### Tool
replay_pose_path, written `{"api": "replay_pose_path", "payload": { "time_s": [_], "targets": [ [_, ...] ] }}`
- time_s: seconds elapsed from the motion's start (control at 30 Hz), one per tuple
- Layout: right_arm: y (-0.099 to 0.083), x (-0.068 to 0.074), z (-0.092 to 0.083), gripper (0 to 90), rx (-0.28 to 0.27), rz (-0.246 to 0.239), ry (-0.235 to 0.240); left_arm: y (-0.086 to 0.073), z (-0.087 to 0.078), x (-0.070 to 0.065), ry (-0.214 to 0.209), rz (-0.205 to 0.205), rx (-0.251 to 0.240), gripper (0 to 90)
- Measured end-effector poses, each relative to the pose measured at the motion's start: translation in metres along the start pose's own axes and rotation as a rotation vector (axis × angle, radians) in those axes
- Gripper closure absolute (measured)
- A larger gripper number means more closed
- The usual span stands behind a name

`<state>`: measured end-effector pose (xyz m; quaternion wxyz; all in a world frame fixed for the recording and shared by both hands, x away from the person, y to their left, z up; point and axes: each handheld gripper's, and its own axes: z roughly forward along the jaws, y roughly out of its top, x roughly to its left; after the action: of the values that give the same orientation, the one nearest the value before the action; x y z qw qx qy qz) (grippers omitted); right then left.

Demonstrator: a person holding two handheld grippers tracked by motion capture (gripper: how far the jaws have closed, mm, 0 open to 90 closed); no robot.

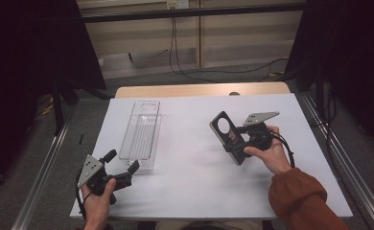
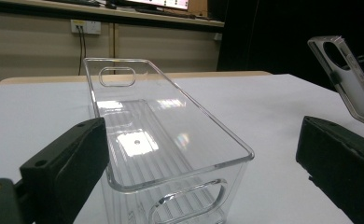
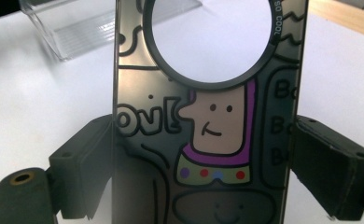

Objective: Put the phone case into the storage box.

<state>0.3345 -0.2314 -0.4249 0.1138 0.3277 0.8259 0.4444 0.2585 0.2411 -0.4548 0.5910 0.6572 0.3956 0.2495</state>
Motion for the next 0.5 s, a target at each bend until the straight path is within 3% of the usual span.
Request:
{"api": "replay_pose_path", "payload": {
  "time_s": [0.1, 0.27, 0.4, 0.5],
  "targets": [
    [-0.0011, 0.0025, -0.0023, 11.9, -0.041, -0.007, -0.014, 0.0004, 0.0001, -0.0003, -0.003, 0.005, -0.001, 2.7],
    [-0.0034, 0.0042, -0.0025, 11.9, -0.06, -0.013, -0.001, 0.0008, 0.0012, -0.0016, -0.004, -0.005, -0.013, 2.7],
    [-0.0068, 0.0052, -0.0011, 11.9, -0.076, 0.001, -0.004, 0.0018, -0.0008, -0.0005, -0.024, 0.028, 0.001, 2.7],
    [-0.0088, 0.0082, -0.0031, 11.9, -0.104, -0.001, -0.003, 0.0024, -0.0006, -0.001, -0.026, 0.027, -0.001, 2.7]
  ]
}}
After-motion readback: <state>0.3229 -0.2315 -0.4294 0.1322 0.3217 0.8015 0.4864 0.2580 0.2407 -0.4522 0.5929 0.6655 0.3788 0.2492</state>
